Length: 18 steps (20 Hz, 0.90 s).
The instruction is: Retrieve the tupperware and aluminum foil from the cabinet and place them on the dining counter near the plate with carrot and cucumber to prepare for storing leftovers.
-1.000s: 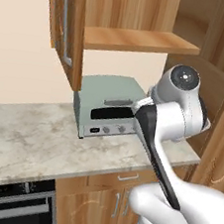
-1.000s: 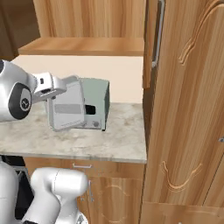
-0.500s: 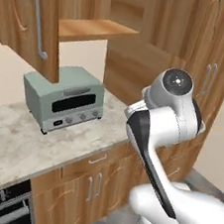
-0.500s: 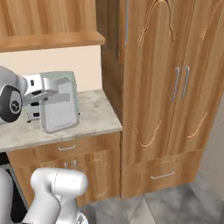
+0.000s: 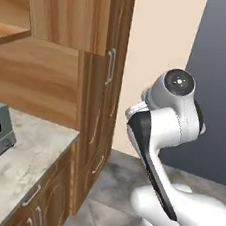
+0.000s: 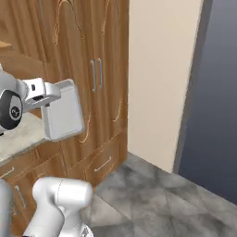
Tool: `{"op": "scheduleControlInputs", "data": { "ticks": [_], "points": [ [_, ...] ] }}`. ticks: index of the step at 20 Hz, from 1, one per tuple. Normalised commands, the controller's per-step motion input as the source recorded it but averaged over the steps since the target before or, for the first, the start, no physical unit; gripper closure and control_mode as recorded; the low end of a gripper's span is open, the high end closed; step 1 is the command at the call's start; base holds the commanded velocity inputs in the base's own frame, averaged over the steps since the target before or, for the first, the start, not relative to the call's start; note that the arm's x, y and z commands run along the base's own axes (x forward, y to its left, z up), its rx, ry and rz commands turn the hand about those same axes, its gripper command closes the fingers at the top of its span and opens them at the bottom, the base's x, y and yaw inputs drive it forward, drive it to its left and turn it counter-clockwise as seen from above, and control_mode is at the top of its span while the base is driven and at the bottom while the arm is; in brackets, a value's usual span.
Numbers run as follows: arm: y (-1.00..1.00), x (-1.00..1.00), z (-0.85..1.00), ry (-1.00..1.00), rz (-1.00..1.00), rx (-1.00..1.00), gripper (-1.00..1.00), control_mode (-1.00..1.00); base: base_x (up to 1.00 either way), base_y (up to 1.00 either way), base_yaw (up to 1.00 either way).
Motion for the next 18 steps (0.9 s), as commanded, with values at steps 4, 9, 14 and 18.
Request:
{"op": "scheduleControlInputs", "data": {
  "ticks": [4, 9, 14, 18],
  "points": [
    [0.00, 0.00, 0.00, 0.00, 0.00, 0.00, 1.00, 1.00, 0.00, 0.00, -0.99],
    [0.00, 0.00, 0.00, 0.00, 0.00, 0.00, 1.00, 1.00, 0.00, 0.00, -0.99],
    [0.00, 0.00, 0.00, 0.00, 0.00, 0.00, 1.00, 1.00, 0.16, 0.00, -0.86],
    [0.00, 0.00, 0.00, 0.00, 0.00, 0.00, 1.00, 1.00, 0.65, 0.06, -0.68]
  ]
}}
